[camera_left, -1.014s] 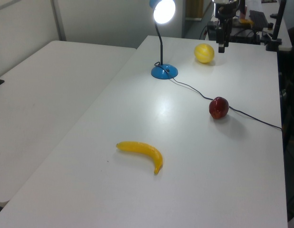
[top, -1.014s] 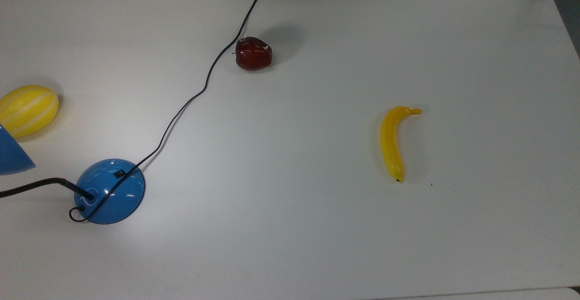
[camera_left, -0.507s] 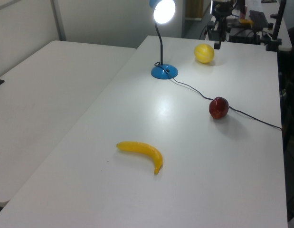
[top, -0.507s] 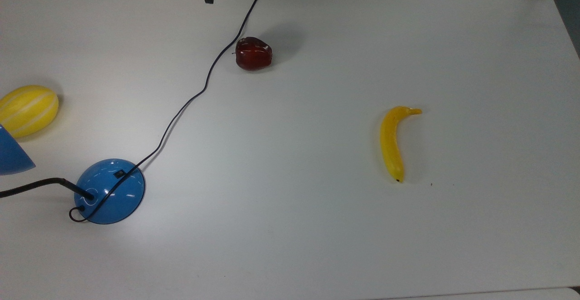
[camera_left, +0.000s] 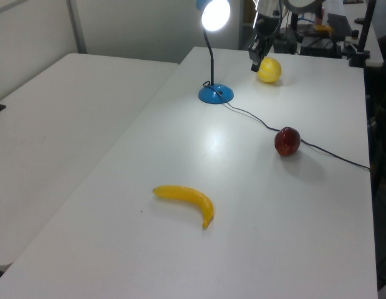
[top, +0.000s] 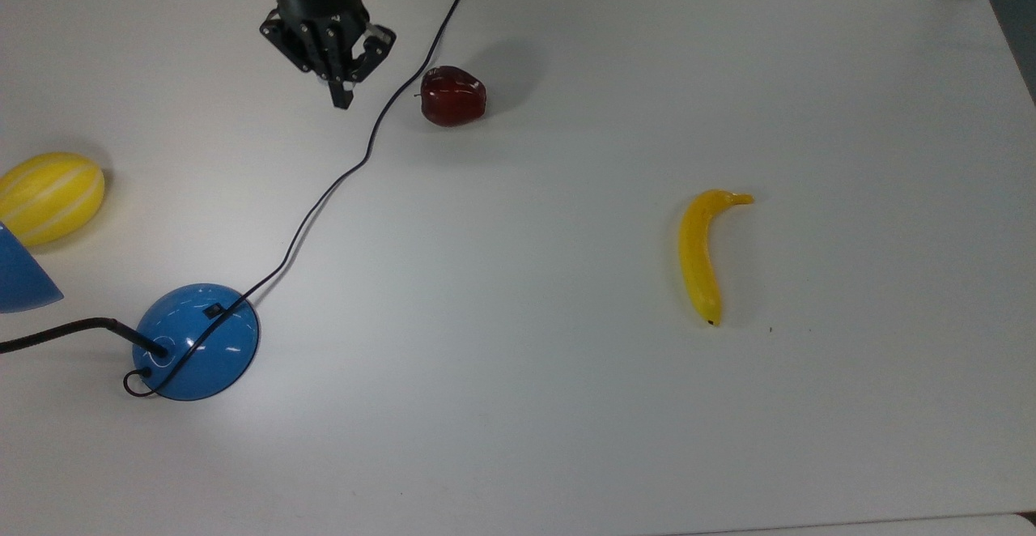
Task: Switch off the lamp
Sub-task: 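Move the gripper over the blue lamp base and lower it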
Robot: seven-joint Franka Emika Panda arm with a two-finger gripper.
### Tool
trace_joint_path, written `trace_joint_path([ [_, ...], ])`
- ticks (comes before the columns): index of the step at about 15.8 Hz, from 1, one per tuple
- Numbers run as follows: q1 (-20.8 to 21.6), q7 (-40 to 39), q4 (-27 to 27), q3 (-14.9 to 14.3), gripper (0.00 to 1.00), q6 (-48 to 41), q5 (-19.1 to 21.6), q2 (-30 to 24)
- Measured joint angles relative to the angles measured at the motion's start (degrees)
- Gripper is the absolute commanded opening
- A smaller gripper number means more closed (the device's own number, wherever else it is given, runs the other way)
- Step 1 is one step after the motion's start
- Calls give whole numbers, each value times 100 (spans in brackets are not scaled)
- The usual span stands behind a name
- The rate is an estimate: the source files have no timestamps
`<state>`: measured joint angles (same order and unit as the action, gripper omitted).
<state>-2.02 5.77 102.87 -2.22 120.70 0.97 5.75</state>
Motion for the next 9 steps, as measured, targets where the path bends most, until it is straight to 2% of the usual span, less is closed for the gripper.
trace_joint_path([
  [6,-310,369,-336,-81,0,1244,-19,852],
  [9,-375,723,-646,-154,0,1751,-214,1412],
])
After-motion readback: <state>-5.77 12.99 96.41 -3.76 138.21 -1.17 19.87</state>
